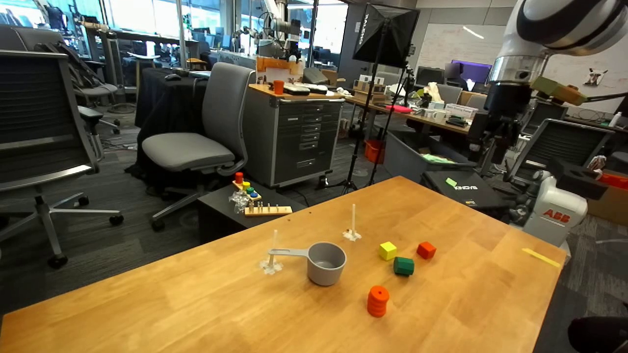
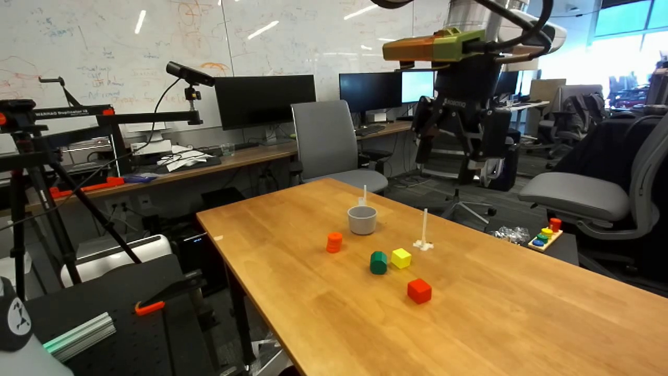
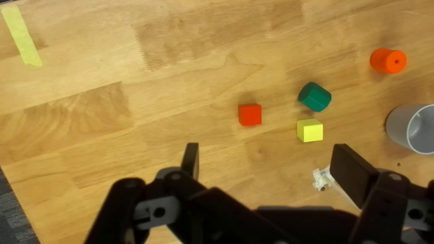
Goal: Put all the blocks and rings in the cup
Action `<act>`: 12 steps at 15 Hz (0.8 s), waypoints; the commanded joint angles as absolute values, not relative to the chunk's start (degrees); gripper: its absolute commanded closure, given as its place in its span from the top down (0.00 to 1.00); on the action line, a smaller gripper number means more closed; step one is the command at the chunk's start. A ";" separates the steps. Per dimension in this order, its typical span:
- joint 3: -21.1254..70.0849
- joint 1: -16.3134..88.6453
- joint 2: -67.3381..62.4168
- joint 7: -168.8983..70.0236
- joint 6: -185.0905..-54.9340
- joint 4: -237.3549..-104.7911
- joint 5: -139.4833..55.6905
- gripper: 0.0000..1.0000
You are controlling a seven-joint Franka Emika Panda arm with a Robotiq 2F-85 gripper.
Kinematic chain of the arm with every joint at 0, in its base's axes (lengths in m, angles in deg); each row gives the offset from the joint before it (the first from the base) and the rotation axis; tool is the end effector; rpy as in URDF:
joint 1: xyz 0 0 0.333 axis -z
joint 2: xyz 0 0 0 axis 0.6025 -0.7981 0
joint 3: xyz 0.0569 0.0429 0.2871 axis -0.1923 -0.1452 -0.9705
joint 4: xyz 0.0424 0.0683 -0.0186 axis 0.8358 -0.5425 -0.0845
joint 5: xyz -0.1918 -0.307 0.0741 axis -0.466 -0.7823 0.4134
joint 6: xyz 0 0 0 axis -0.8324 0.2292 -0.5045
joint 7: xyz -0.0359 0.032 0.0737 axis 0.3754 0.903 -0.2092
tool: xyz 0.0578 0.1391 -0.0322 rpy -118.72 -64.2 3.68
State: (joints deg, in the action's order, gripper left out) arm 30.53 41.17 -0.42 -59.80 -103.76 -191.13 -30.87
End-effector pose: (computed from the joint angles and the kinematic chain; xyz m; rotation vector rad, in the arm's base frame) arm 0.5423 -0.1218 0.2856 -3.0174 0.3333 0.1958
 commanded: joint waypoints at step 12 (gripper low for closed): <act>30.74 37.63 -22.89 -34.32 -103.42 -181.83 -43.72 1.00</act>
State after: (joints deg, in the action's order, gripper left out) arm 30.30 39.42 -19.94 -38.37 -105.19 -186.15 -41.31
